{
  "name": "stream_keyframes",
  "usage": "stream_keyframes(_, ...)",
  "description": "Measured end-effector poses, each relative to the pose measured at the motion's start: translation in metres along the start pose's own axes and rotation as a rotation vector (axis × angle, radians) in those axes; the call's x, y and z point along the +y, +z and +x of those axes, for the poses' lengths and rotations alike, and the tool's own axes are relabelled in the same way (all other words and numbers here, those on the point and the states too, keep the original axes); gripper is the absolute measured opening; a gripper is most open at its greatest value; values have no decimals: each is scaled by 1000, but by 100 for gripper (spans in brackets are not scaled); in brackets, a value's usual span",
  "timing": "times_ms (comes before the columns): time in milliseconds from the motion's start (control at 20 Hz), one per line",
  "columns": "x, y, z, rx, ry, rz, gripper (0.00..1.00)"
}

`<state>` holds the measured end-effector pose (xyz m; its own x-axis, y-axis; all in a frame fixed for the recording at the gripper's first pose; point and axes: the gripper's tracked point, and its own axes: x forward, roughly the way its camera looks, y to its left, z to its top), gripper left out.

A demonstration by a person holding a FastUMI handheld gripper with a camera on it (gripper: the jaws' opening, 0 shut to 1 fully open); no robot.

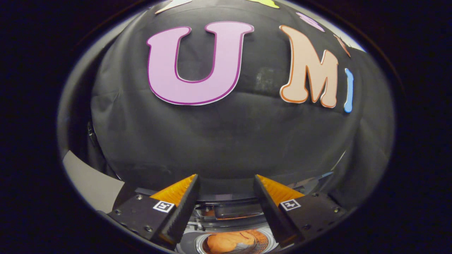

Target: Put the clothes into the washing machine and then close the washing machine lid.

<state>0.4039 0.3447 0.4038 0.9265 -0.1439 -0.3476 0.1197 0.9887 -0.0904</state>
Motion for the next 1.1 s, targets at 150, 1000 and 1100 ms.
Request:
stream_keyframes(150, 0, 0, -2, -13, 13, 1, 94)
stream_keyframes(1000, -8, 7, -2, -70, 5, 15, 94)
stream_keyframes(1100, -8, 7, -1, -73, 4, 15, 94)
